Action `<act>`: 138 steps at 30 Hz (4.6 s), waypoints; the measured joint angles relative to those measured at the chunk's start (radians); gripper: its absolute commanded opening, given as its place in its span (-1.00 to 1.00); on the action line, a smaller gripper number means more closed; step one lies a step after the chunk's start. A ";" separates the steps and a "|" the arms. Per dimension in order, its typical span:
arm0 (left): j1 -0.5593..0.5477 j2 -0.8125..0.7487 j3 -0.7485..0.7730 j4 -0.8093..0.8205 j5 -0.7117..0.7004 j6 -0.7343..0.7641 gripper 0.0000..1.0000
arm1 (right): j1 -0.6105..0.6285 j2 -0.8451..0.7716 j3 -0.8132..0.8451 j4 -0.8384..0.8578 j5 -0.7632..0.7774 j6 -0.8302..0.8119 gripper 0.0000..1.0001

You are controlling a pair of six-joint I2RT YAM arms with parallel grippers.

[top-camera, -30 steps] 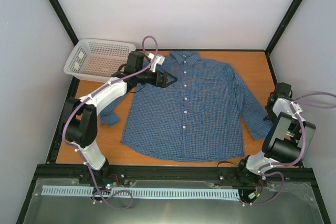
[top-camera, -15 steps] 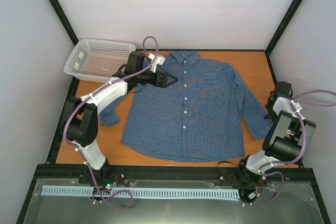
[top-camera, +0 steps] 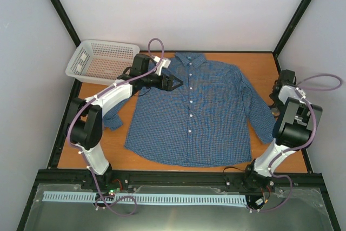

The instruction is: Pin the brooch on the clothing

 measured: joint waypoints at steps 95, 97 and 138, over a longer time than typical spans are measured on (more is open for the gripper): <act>0.031 -0.028 -0.005 0.010 0.064 -0.019 0.99 | 0.098 0.451 0.558 -0.147 -0.318 -0.519 -0.02; 0.031 -0.028 -0.005 0.010 0.065 -0.019 0.99 | 0.098 0.452 0.558 -0.145 -0.319 -0.520 -0.08; 0.034 -0.028 -0.011 0.031 0.084 -0.031 0.99 | 0.124 0.452 0.612 -0.199 -0.159 -0.562 -0.95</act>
